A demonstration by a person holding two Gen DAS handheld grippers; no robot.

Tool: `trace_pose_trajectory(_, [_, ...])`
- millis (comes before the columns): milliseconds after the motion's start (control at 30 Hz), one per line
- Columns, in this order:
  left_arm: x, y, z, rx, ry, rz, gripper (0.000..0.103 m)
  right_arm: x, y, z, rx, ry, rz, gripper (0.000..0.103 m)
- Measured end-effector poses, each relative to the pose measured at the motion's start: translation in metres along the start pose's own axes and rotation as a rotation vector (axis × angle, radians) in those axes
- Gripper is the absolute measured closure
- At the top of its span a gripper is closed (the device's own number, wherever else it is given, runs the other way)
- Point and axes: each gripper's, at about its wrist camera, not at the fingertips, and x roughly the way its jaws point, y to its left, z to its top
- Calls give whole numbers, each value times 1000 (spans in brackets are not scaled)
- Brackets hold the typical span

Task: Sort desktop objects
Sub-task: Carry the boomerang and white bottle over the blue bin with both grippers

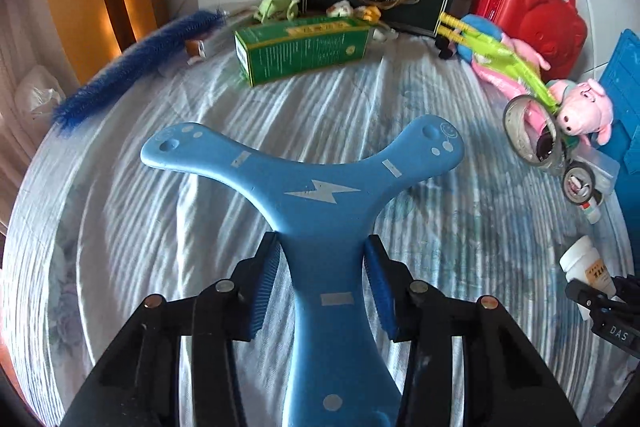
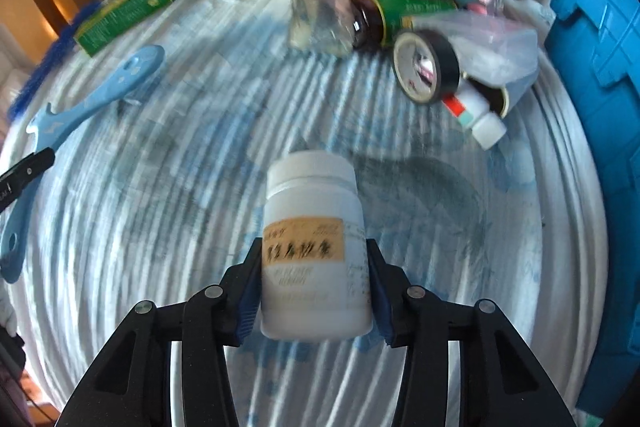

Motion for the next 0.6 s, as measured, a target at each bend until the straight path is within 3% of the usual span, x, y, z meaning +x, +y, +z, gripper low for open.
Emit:
trace_pose_trajectory(333, [-80,-18,6,37,-163,-30,60,-77,-3,3,-8,-175,12,57])
trace_pose_trajectory(600, [-162,-47,-5,87,-309,-85,60,-166,-7,-3,0,-402,-21,57])
